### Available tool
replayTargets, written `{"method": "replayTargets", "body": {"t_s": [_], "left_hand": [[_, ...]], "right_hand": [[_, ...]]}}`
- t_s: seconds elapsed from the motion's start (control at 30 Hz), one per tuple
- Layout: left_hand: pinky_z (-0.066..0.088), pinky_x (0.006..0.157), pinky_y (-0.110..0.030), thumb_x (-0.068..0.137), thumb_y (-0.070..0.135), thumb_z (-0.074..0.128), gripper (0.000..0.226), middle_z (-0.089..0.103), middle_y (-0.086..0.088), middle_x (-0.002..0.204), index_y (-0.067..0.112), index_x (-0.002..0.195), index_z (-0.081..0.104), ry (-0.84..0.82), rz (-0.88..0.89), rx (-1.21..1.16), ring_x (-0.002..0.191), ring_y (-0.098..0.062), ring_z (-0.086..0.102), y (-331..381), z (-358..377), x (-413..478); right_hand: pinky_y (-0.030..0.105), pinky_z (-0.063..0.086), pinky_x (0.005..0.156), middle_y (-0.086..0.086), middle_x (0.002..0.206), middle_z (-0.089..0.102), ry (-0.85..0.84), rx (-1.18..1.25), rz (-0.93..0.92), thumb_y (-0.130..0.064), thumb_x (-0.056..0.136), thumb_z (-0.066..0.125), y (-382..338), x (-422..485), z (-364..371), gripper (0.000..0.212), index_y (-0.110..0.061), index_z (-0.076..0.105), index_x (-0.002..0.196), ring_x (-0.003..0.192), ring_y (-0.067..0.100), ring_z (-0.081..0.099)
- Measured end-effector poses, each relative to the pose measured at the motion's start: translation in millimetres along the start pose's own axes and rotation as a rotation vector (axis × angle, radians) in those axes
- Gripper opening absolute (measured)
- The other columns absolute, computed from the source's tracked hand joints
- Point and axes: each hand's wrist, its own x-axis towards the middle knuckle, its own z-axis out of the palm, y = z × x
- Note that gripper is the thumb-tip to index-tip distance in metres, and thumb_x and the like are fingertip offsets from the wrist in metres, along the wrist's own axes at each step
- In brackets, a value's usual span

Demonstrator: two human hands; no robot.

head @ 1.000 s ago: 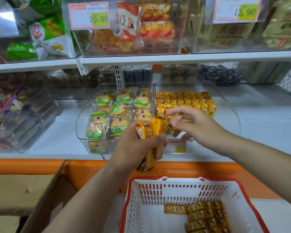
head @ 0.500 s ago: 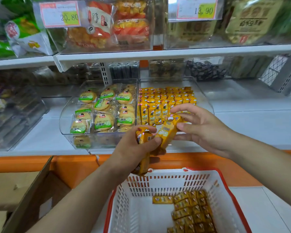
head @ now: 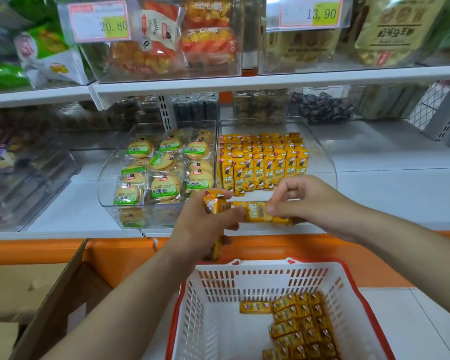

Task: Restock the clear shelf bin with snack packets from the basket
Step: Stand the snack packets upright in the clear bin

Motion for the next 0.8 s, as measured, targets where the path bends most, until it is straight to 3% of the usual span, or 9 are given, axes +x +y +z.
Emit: {"method": "replayTargets", "body": {"t_s": [0.1,0.2,0.27,0.37,0.5,0.57,0.63,0.73,0.8], "left_hand": [[0.054,0.051,-0.025,0.086,0.02,0.08,0.031,0.077,-0.006,0.079,0.021,0.113,0.065,-0.063,-0.003,-0.01,0.066,-0.018,0.074,4,-8,1],[0.054,0.05,-0.028,0.084,0.022,0.082,0.033,0.075,-0.004,0.073,0.021,0.112,0.065,-0.088,-0.01,-0.013,0.06,-0.019,0.069,5,-11,1],[0.053,0.051,-0.029,0.083,0.027,0.083,0.033,0.073,-0.001,0.07,0.023,0.111,0.066,-0.079,-0.037,0.006,0.059,-0.019,0.068,6,-14,2],[0.052,0.054,-0.031,0.089,0.028,0.078,0.027,0.075,-0.007,0.076,0.023,0.112,0.065,-0.079,-0.116,0.009,0.065,-0.02,0.069,6,-21,3],[0.06,0.084,-0.042,0.092,0.002,0.069,0.023,0.075,-0.014,0.105,0.011,0.113,0.064,-0.082,-0.118,-0.041,0.094,-0.029,0.072,4,-25,5],[0.059,0.091,-0.044,0.092,0.002,0.069,0.022,0.076,-0.013,0.104,0.011,0.112,0.065,-0.066,-0.096,-0.03,0.099,-0.031,0.074,3,-28,7],[0.061,0.088,-0.042,0.092,0.004,0.07,0.024,0.078,-0.009,0.1,0.012,0.113,0.064,-0.044,-0.073,-0.04,0.097,-0.028,0.075,3,-31,9],[0.061,0.089,-0.045,0.092,0.003,0.07,0.027,0.078,-0.007,0.1,0.012,0.116,0.063,-0.03,-0.058,-0.047,0.094,-0.028,0.076,3,-34,12],[0.059,0.092,-0.048,0.091,0.003,0.07,0.026,0.078,-0.006,0.1,0.014,0.114,0.064,-0.035,-0.054,-0.034,0.094,-0.028,0.076,1,-37,14]], "right_hand": [[0.024,0.049,0.055,0.006,0.071,0.069,-0.073,0.051,0.061,-0.044,0.068,0.081,-2,-2,14,0.032,-0.017,0.065,0.076,0.062,0.014,0.062],[0.024,0.051,0.058,0.0,0.087,0.075,-0.196,0.058,0.088,-0.031,0.071,0.081,-3,-1,21,0.04,-0.019,0.064,0.105,0.075,0.018,0.07],[0.027,0.05,0.056,-0.002,0.089,0.071,-0.234,0.054,0.104,-0.022,0.078,0.081,-3,4,14,0.046,-0.032,0.06,0.117,0.072,0.019,0.066],[0.031,0.053,0.054,-0.001,0.084,0.063,-0.093,0.051,0.075,-0.011,0.086,0.073,1,26,-5,0.046,-0.044,0.057,0.113,0.068,0.019,0.064],[0.045,0.057,0.071,-0.004,0.081,0.059,0.19,-0.142,-0.01,-0.015,0.081,0.08,18,75,-27,0.046,-0.037,0.049,0.107,0.07,0.019,0.062],[0.043,0.053,0.068,-0.001,0.084,0.062,0.224,-0.309,-0.038,-0.017,0.077,0.083,28,101,-30,0.054,-0.03,0.044,0.112,0.069,0.02,0.059],[0.037,0.05,0.061,0.007,0.086,0.063,0.231,-0.451,-0.061,-0.014,0.074,0.085,40,126,-27,0.056,-0.026,0.042,0.108,0.067,0.023,0.057],[0.029,0.039,0.052,0.002,0.076,0.061,0.25,-0.649,-0.052,-0.016,0.071,0.088,57,154,-20,0.055,-0.024,0.045,0.103,0.067,0.023,0.057],[0.027,0.04,0.05,0.0,0.077,0.062,0.223,-0.689,-0.039,-0.019,0.071,0.088,65,167,-15,0.055,-0.023,0.048,0.108,0.068,0.02,0.061]]}}
